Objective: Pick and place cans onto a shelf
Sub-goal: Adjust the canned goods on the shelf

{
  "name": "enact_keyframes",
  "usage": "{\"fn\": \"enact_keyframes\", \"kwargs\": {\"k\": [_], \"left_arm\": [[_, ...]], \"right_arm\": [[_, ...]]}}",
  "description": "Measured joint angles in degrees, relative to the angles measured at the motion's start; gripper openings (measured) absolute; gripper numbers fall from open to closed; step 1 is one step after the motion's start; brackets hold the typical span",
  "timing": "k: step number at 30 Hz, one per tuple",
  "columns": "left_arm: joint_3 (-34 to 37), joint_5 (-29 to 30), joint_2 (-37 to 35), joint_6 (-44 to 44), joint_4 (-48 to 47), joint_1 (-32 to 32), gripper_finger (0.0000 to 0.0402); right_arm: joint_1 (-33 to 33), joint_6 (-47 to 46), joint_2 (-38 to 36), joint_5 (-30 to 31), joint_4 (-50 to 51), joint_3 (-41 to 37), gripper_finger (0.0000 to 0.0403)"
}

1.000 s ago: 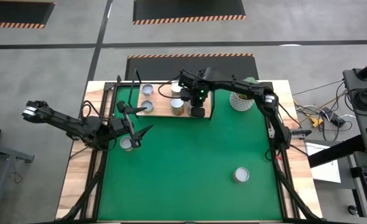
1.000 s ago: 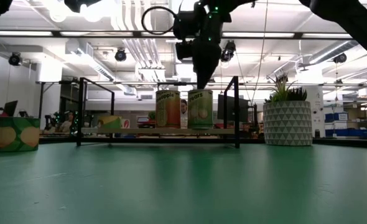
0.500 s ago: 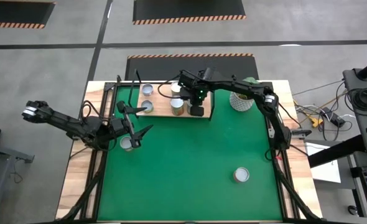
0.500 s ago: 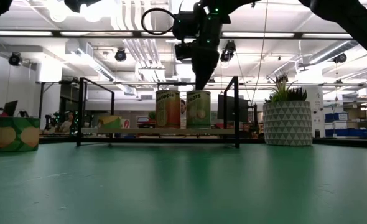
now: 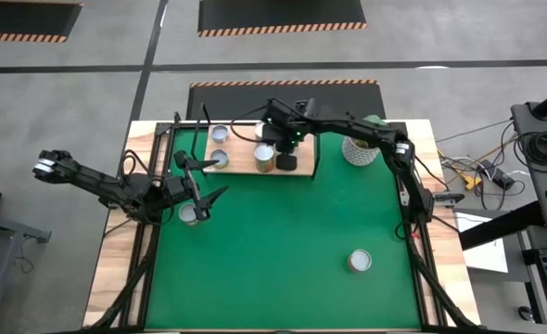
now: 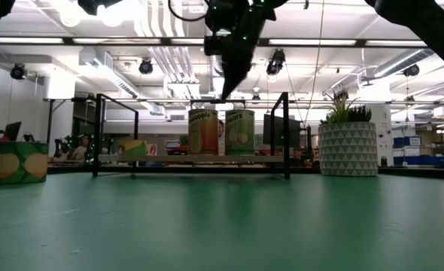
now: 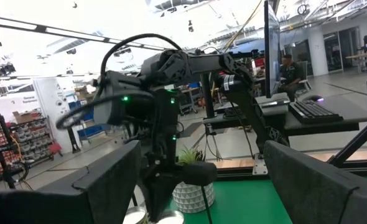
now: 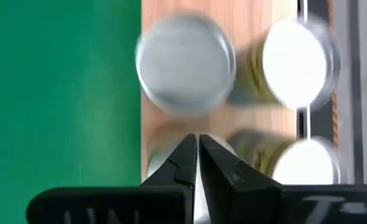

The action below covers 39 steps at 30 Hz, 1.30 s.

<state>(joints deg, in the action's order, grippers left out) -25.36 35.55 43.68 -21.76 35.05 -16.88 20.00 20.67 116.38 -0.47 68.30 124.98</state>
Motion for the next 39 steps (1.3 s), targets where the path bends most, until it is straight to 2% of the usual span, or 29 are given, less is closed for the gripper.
{"fn": "enact_keyframes", "kwargs": {"k": [5,10,12,17,20,25,30,39], "left_arm": [[0.00,0.00,0.00,0.00,0.02,0.00,0.0320],[0.00,-0.01,0.00,-0.02,0.00,0.00,0.0320],[0.00,-0.01,0.00,-0.02,-0.02,0.00,0.0320],[0.00,0.00,0.00,-0.02,-0.40,0.00,0.0320],[0.00,0.00,0.00,-0.02,-0.46,0.00,0.0320],[0.00,0.00,0.00,-0.22,-0.53,0.00,0.0320],[0.00,0.00,0.00,-0.24,-0.57,0.00,0.0320],[0.00,-0.01,0.00,-0.24,-0.57,0.00,0.0320]], "right_arm": [[-0.84,1.65,0.11,-2.96,-10.05,-1.44,0.0009],[-0.71,2.93,0.98,-2.87,-15.38,-3.03,0.0009],[-0.73,3.86,1.09,-1.10,-15.03,-3.10,0.0009],[0.20,5.53,0.33,7.74,-13.49,-3.08,0.0009],[2.37,5.36,0.07,10.05,-11.51,-2.66,0.0009],[6.85,2.53,0.00,8.56,-7.81,-3.28,0.0009],[10.12,0.31,0.00,2.27,-7.73,-3.85,0.0009],[11.92,0.61,-0.01,1.86,-9.84,-8.26,0.0009]]}}
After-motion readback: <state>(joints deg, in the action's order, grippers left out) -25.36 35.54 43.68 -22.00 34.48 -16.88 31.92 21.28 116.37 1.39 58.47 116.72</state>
